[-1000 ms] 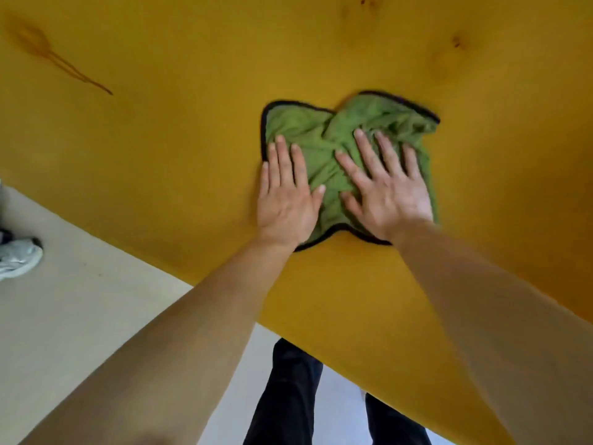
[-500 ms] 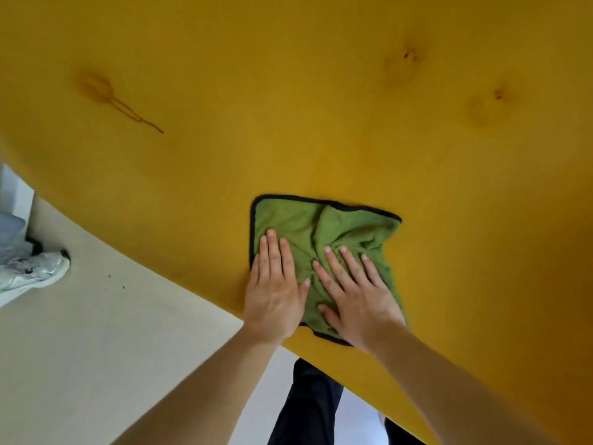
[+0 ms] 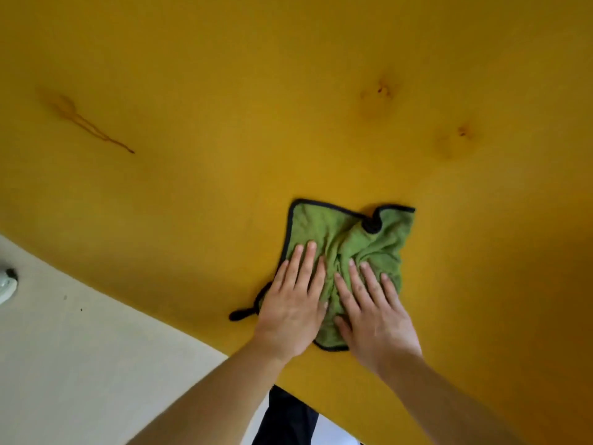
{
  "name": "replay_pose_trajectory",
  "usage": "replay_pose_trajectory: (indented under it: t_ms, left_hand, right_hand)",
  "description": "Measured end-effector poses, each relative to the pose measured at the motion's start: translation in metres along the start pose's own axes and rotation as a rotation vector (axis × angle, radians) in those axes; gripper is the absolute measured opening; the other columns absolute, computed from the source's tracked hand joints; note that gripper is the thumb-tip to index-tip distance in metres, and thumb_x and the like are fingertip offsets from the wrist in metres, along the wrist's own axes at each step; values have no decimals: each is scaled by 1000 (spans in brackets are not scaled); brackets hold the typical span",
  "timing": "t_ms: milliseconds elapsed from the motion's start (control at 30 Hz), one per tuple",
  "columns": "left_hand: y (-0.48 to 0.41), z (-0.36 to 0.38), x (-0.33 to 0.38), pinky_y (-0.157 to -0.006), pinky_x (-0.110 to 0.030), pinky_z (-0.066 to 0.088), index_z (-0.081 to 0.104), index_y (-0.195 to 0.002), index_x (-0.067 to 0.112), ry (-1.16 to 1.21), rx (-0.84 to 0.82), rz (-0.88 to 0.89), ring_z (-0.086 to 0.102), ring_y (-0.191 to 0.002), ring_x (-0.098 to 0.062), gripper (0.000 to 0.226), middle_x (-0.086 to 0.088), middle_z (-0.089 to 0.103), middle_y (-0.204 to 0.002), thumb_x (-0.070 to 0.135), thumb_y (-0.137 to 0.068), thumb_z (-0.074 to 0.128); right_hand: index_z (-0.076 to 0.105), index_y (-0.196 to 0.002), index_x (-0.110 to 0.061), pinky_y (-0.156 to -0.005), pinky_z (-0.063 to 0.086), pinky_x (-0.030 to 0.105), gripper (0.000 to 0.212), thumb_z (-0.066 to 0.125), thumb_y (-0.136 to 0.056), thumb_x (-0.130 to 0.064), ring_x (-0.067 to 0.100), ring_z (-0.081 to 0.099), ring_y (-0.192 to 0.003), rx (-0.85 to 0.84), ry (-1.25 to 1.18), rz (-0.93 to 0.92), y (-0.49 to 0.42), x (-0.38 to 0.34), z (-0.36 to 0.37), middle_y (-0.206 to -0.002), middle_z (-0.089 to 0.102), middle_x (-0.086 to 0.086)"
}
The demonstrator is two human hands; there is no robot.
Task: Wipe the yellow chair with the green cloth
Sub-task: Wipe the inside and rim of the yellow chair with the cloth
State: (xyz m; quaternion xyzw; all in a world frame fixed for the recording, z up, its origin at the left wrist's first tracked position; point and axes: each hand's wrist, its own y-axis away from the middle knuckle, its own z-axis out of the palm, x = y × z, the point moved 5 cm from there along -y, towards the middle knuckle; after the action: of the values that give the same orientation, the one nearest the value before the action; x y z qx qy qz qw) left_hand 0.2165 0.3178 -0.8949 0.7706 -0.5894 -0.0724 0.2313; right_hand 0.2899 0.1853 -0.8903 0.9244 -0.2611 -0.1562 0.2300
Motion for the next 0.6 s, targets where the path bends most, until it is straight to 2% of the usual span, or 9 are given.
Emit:
replay_pose_trajectory:
  t_ms: [33,100,167,233,300,400,467,533,600]
  left_hand:
    - [12,4,-9,-122,-51,17,10,-158,6,-4,-18,-32,-5,-153,-34,73,-20,-10,-165,49,-103,32]
    - [14,1,-29,-122,-52,17,5,-158,2,-20,-18,-165,-1,-153,-36,81,-24,-6,-165,52,-101,36]
    - [-13,-14,-41,-122,-50,15,3,-156,-1,-30,16,-293,0,-153,-37,80,-26,-4,-163,49,-102,34]
    - [-63,-40,-49,-123,-47,12,-1,-156,-1,23,84,-388,-1,-153,-35,75,-25,-6,-164,45,-105,29]
    - [-120,-81,-52,-123,-46,12,0,-157,0,101,189,-420,1,-153,-34,71,-24,-5,-164,43,-105,25]
    - [-189,-151,-49,-123,-44,15,7,-155,-4,124,407,-383,9,-152,-38,72,-29,4,-163,39,-102,29]
    - [-209,-180,-30,-123,-44,15,12,-153,-6,97,558,-295,12,-150,-43,75,-34,10,-160,41,-99,34]
    - [-207,-177,5,-123,-47,17,16,-154,-2,47,586,-104,10,-150,-45,74,-35,8,-160,43,-99,36]
    - [-183,-138,47,-122,-48,15,17,-156,5,19,418,81,3,-152,-41,70,-30,5,-162,44,-100,35]
  right_hand:
    - [6,-160,-16,-123,5,52,70,15,-100,-52,29,-13,-154,-42,4,-67,0,-4,3,-166,-17,9]
    - [-26,-154,-20,-124,-1,49,71,8,-102,-54,25,-37,-145,-143,52,-189,-22,-4,0,-156,-42,7]
    - [-43,-143,-17,-124,0,45,76,8,-102,-55,25,-46,-139,-178,145,-270,-60,-2,-15,-146,-55,9]
    - [-38,-146,-12,-124,7,43,74,11,-105,-49,26,-37,-145,-85,231,-235,-108,9,-45,-148,-51,12]
    - [-28,-151,-10,-123,14,40,69,15,-107,-41,26,-22,-152,95,307,-138,-151,30,-93,-158,-37,13]
    - [-7,-158,-13,-118,23,37,61,18,-106,-31,23,3,-155,450,361,-12,-179,68,-169,-168,-6,10]
    - [6,-159,-16,-114,23,43,59,23,-105,-30,26,14,-152,617,344,83,-165,94,-203,-167,7,9]
    - [10,-160,-16,-112,19,49,60,31,-105,-31,30,14,-151,650,261,151,-133,118,-201,-167,6,12]
    - [11,-160,-15,-115,17,51,62,34,-105,-32,32,8,-153,527,173,241,-90,130,-164,-168,-1,12]
